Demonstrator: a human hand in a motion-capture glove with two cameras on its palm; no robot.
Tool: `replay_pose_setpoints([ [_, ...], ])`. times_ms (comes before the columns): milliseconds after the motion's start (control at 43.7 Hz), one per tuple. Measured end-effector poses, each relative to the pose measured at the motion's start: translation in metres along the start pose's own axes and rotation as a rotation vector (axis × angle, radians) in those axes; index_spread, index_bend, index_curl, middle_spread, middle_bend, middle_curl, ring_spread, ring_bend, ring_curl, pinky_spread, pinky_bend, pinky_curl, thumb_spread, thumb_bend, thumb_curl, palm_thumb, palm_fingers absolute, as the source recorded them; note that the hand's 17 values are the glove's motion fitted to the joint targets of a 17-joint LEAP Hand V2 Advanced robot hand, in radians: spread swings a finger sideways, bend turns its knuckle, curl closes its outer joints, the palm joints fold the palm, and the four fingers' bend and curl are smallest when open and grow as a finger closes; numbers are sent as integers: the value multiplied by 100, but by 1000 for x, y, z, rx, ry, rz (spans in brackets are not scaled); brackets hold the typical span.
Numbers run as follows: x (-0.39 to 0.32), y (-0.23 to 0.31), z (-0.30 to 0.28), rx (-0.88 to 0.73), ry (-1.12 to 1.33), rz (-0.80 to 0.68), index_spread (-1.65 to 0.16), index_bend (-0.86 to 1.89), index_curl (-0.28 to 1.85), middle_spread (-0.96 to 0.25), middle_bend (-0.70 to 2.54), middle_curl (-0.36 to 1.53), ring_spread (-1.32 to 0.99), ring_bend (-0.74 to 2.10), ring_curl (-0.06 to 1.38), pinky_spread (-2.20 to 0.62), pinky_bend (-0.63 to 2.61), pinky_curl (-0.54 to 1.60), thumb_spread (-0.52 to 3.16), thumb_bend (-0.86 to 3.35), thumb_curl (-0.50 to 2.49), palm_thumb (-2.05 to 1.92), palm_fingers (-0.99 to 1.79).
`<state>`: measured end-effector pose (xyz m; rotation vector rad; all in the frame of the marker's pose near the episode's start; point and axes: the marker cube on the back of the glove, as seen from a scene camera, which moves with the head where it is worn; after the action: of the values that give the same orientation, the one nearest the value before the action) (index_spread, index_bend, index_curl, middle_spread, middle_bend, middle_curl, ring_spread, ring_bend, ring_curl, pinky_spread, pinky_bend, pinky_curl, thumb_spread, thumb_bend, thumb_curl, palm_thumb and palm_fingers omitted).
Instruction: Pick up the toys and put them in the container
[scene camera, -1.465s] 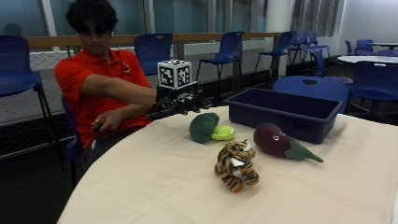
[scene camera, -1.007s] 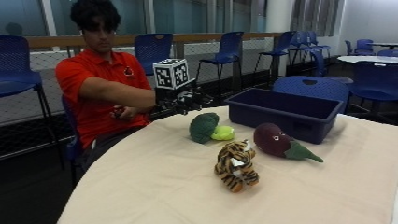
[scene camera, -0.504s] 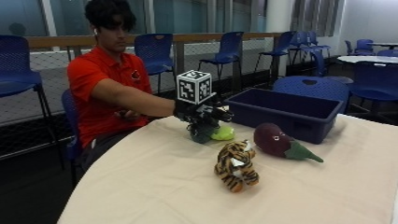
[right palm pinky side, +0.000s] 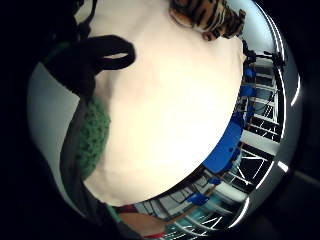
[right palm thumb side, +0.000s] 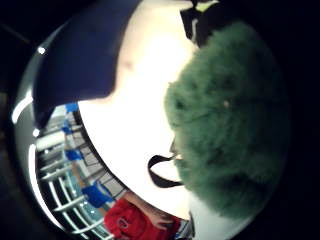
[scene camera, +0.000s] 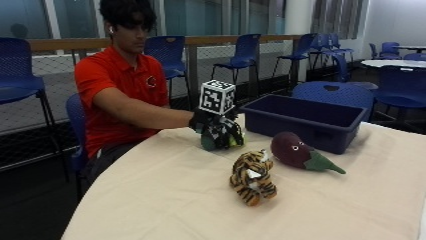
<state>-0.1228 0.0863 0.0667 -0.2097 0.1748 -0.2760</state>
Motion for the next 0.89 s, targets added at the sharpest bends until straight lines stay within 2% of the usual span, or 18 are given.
replay_pose_setpoints([
  [114, -5, 2, -8, 64, -12, -35, -42, 24, 22, -12, 21, 16, -27, 102, 38, -27, 121, 37, 127, 19, 29, 35, 72],
  [321, 10, -3, -61, 120, -151, -35, -43, 23, 27, -22, 29, 22, -39, 106, 43, -38, 116, 39, 108, 24, 43, 55, 96],
  [527, -7, -34, -144, 201, -173, -36, -44, 25, 33, -28, 28, 25, -43, 105, 46, -42, 111, 40, 92, 20, 53, 59, 100],
  [710, -44, -75, -214, 269, -301, -129, -45, 25, 37, -31, 25, 27, -46, 103, 47, -43, 108, 41, 83, 17, 60, 60, 101],
  [893, -97, -117, -241, 315, -285, -190, -45, 25, 41, -32, 21, 29, -48, 100, 48, -42, 107, 43, 77, 15, 67, 61, 99],
])
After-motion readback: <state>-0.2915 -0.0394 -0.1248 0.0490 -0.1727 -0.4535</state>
